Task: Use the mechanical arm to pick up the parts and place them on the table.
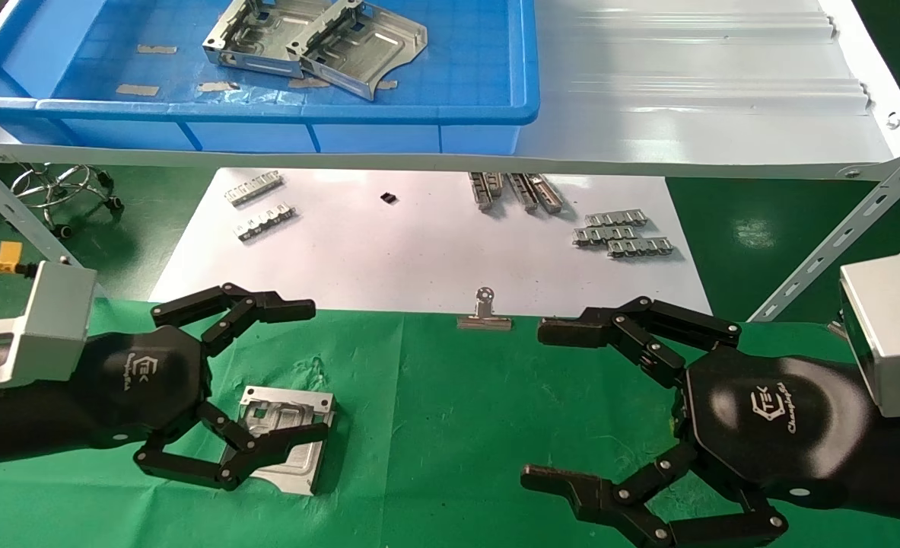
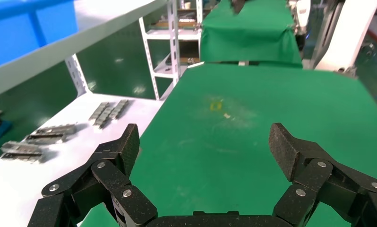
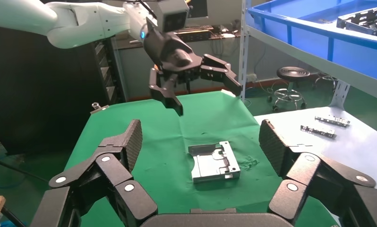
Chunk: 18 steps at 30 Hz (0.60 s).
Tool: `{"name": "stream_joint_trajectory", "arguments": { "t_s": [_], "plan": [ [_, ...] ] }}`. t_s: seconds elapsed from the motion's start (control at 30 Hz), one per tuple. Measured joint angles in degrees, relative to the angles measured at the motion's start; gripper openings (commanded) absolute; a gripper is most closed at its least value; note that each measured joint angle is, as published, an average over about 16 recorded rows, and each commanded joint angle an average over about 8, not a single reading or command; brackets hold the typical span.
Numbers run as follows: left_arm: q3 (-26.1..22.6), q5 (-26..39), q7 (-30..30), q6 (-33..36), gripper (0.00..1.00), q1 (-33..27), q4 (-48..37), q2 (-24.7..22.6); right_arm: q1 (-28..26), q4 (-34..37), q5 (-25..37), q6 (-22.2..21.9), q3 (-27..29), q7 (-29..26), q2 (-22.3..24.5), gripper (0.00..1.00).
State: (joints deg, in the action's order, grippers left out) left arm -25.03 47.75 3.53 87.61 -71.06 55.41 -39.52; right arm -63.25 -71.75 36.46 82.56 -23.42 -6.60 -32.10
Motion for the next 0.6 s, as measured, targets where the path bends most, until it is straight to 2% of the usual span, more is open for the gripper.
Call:
{"name": "stream_joint_trajectory", "arguments": {
  "t_s": [0.6],
  "plan": [
    [8.5, -5.6, -13.2, -1.8, 1.0, 9.0, 17.2, 4.2, 0.0, 0.0, 0.0, 0.0, 0.0, 0.0, 0.0, 1.0]
  ]
}}
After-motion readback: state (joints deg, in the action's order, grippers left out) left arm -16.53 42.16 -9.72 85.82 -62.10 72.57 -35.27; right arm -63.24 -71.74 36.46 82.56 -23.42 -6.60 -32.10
